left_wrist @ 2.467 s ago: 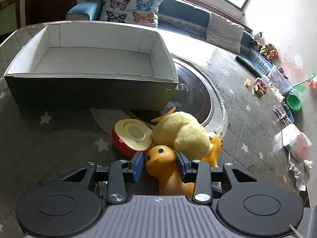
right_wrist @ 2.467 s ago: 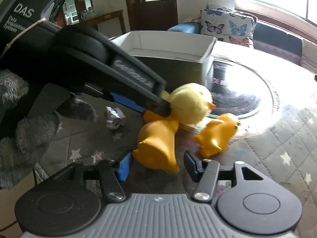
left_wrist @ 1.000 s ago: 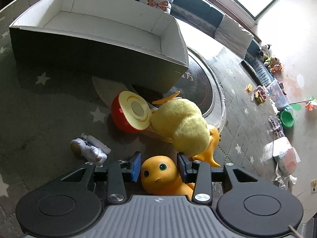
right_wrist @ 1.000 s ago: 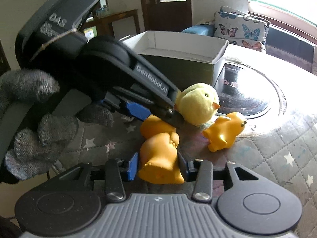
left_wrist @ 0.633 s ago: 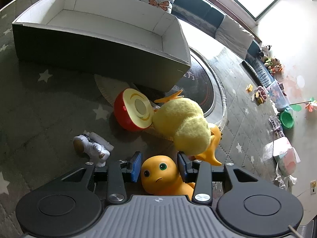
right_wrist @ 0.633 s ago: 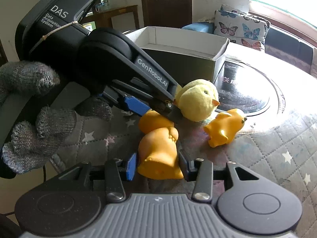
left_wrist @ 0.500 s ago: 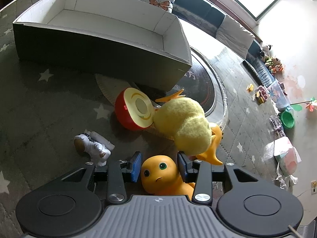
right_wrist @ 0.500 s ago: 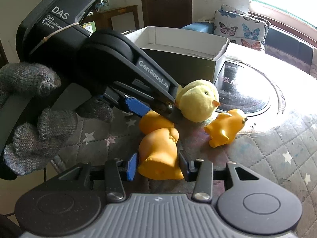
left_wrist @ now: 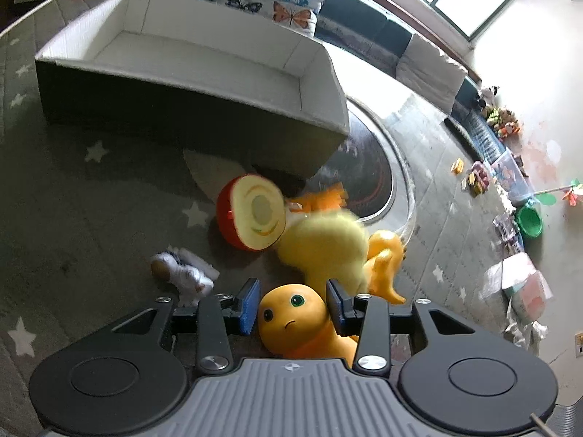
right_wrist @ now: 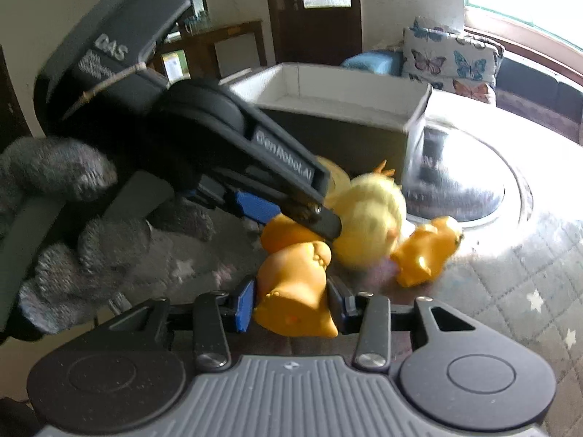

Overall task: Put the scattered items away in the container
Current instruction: 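Lift the orange duck off the table with both tools together, then carry the orange duck with both tools over the white box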

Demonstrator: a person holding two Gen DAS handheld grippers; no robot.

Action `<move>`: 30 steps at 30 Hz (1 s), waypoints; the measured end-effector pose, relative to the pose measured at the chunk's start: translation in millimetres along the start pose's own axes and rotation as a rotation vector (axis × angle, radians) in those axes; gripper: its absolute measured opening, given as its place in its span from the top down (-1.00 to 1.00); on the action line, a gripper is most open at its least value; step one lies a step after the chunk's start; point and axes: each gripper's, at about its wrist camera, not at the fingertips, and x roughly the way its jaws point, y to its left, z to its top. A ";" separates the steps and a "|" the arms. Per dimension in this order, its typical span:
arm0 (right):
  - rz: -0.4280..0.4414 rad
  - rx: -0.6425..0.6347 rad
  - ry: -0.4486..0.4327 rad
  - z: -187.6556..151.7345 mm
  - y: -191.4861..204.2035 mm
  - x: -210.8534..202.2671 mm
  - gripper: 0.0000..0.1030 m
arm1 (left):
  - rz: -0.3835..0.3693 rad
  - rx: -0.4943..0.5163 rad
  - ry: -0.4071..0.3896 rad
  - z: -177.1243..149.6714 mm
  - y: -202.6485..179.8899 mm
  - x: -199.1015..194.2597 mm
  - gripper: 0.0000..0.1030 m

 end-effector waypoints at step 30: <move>0.008 -0.055 -0.203 70.6 -9.4 -15.9 0.20 | -0.027 -0.017 -0.186 64.3 -7.4 -44.0 0.17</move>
